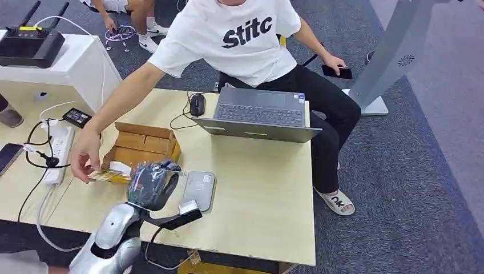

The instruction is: Pass the card to the sensor for recognition and then transmit it.

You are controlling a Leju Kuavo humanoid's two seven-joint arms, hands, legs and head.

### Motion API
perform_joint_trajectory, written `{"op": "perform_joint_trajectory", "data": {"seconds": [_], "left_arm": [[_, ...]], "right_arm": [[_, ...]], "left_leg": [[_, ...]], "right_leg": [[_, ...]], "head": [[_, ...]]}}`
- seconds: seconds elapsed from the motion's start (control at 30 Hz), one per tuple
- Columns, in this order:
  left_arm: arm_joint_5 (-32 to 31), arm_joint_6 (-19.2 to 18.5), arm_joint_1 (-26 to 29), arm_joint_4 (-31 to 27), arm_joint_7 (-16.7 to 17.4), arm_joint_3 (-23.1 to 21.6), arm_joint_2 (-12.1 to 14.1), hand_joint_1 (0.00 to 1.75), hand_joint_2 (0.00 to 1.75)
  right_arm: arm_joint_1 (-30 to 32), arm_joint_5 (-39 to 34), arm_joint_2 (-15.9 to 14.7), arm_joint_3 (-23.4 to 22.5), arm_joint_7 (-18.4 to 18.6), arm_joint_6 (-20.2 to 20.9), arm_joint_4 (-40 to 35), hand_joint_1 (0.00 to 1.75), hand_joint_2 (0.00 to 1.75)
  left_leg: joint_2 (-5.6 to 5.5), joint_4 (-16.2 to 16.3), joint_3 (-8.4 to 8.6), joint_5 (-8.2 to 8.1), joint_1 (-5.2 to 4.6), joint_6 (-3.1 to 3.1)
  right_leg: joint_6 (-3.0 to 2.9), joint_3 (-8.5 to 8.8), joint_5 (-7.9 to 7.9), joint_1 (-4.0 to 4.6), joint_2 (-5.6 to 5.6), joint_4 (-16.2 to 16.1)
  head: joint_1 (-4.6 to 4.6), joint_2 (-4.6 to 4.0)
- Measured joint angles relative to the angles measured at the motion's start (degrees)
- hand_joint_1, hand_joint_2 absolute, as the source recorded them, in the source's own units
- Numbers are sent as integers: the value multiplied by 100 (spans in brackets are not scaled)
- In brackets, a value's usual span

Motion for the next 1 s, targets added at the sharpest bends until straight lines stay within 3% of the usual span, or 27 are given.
{"op": "perform_joint_trajectory", "data": {"seconds": [0.23, 0.37, 0.47, 0.67, 0.83, 1.0], "left_arm": [[-548, -304, -661, -1129, 133, 188, 721, 175, 175], [-885, -418, -1133, -1160, 254, 258, 1051, 175, 175], [-1169, -370, -1570, -809, 376, 280, 1158, 175, 175], [-1414, -164, -2262, 176, 610, 297, 1105, 175, 175], [-1263, -11, -2810, 1254, 829, 413, 704, 175, 175], [-1281, 46, -3017, 1870, 881, 430, 372, 175, 175]], "right_arm": [[16, 0, 4, -9, -22, 9, 0, 0, 175], [17, 61, 4, -9, -26, 33, 0, 0, 175], [3, 80, 4, -9, -92, 7, 0, 0, 175], [-23, 109, -7, -6, -135, -52, 0, 0, 175], [-41, 72, -57, -4, -122, -66, -2, 0, 175], [-52, 59, -94, -4, -116, -66, -2, 0, 175]], "left_leg": [[-2, -1, 1, 3, 2, 0], [-1, -1, 2, 6, 2, -4], [-5, -1, 2, 7, 1, -4], [-2, 2, 4, 7, 0, -5], [-2, 3, 4, 8, 0, -5], [0, 3, 3, 8, -1, -3]], "right_leg": [[-1, 2, 1, 3, -4, 2], [-2, 1, 2, 3, -2, 3], [-2, 4, 2, 3, -5, 3], [-3, 2, 4, 2, -2, 2], [-2, 3, 6, 0, -2, 2], [-2, 3, 7, 0, 2, 2]], "head": [[-2, 0], [-2, 0], [0, 0], [-2, 0], [0, 0], [-2, 0]]}}
